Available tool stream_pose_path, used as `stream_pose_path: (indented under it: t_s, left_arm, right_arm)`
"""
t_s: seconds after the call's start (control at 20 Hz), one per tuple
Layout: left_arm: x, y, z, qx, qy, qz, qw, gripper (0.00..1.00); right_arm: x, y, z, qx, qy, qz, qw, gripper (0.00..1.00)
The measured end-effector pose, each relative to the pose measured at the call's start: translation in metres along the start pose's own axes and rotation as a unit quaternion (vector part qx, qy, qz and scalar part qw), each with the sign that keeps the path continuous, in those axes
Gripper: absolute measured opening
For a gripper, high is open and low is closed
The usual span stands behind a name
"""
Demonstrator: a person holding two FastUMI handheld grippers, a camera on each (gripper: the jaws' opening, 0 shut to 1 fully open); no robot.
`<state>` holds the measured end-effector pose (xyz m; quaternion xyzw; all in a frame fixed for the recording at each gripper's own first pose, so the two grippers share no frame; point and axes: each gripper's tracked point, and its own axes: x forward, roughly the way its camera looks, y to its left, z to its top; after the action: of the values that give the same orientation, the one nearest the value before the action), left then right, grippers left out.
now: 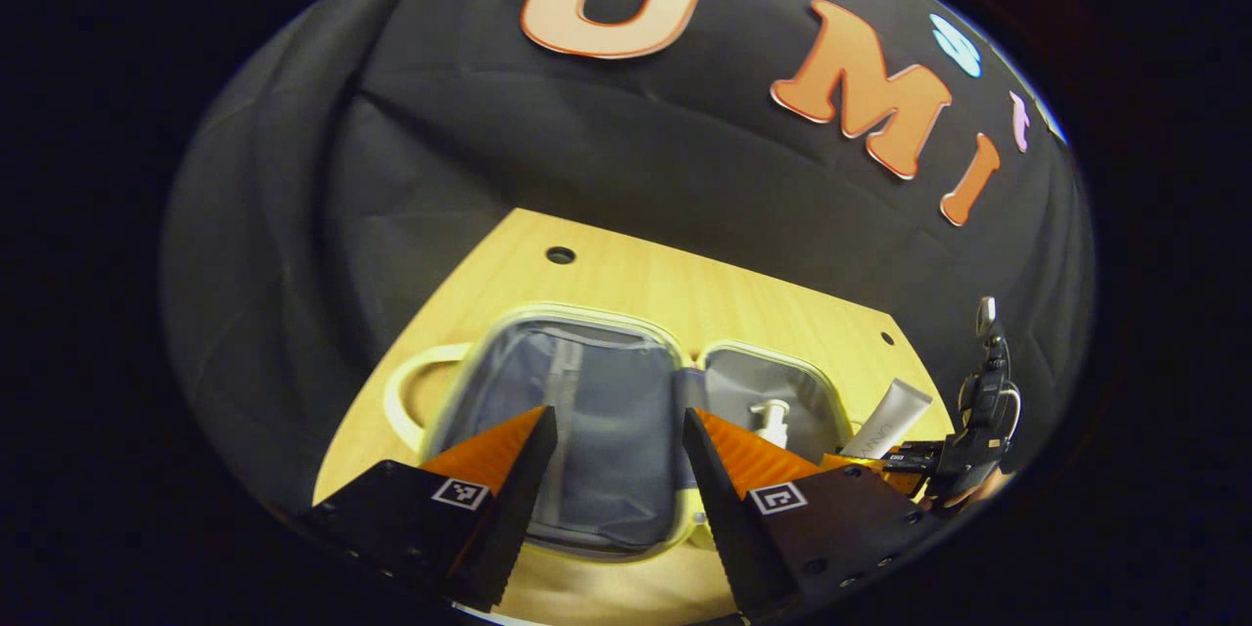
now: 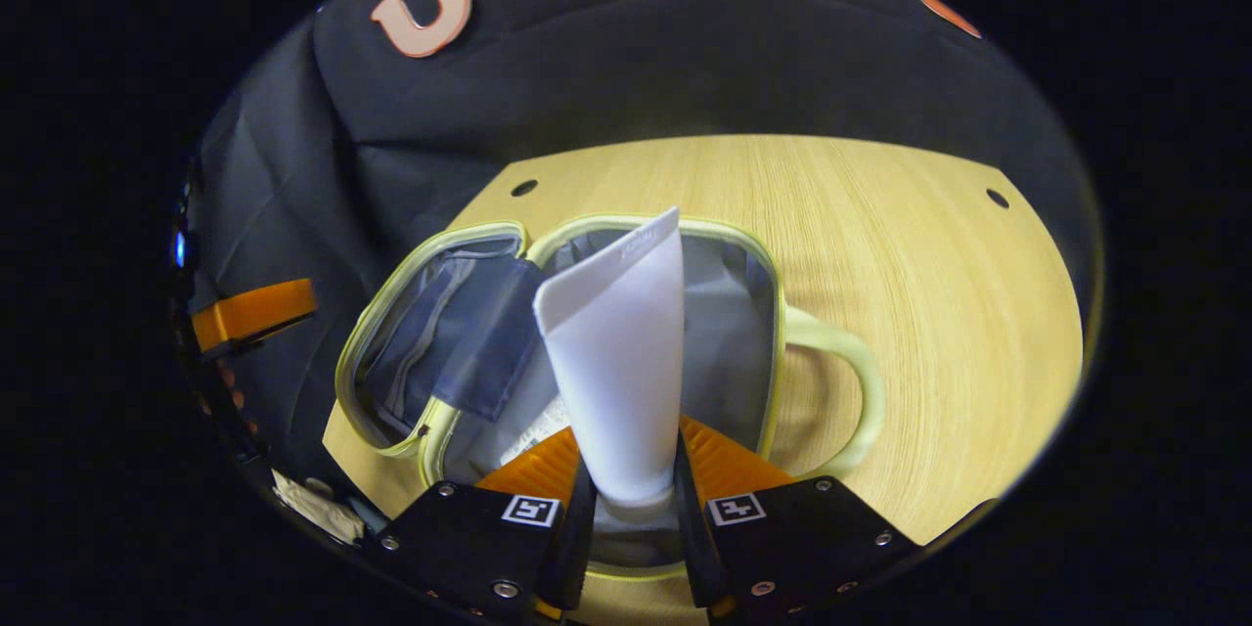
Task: First open the suitcase, pack the skin care products into it, and then close the suitcase.
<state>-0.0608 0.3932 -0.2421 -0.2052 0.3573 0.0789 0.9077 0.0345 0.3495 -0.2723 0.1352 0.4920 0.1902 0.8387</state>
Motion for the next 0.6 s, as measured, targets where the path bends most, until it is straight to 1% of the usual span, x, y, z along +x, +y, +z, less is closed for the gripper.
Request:
stream_pose_path:
  t_s: [0.05,0.15,0.25,0.35,0.4,0.45,0.55,0.6]
  left_arm:
    - [-0.014,0.019,0.008,-0.005,-0.002,0.010,1.000,0.81]
    - [-0.033,0.042,0.021,-0.015,-0.003,0.024,1.000,0.81]
    - [-0.042,0.053,0.024,-0.021,-0.002,0.036,0.999,0.81]
    - [-0.044,0.061,0.024,-0.022,-0.002,0.043,0.999,0.81]
    - [-0.042,0.065,0.024,-0.023,-0.002,0.045,0.999,0.81]
    - [-0.041,0.070,0.023,-0.025,-0.002,0.050,0.998,0.81]
    - [-0.035,0.074,0.020,-0.030,0.000,0.055,0.998,0.81]
    - [-0.034,0.078,0.022,-0.033,-0.001,0.059,0.998,0.81]
  right_arm:
    - [0.005,0.001,-0.002,0.016,0.011,0.001,1.000,0.41]
    - [0.017,0.001,-0.012,0.035,0.039,-0.002,0.999,0.41]
    - [0.026,-0.004,-0.021,0.045,0.065,-0.018,0.997,0.41]
    - [0.032,-0.005,-0.022,0.067,0.082,-0.026,0.994,0.41]
    - [0.031,-0.007,-0.021,0.080,0.089,-0.028,0.992,0.46]
    - [0.031,-0.009,-0.020,0.090,0.095,-0.030,0.991,0.36]
    - [0.035,-0.008,-0.018,0.103,0.097,-0.031,0.989,0.48]
    - [0.034,-0.008,-0.018,0.106,0.098,-0.031,0.989,0.49]
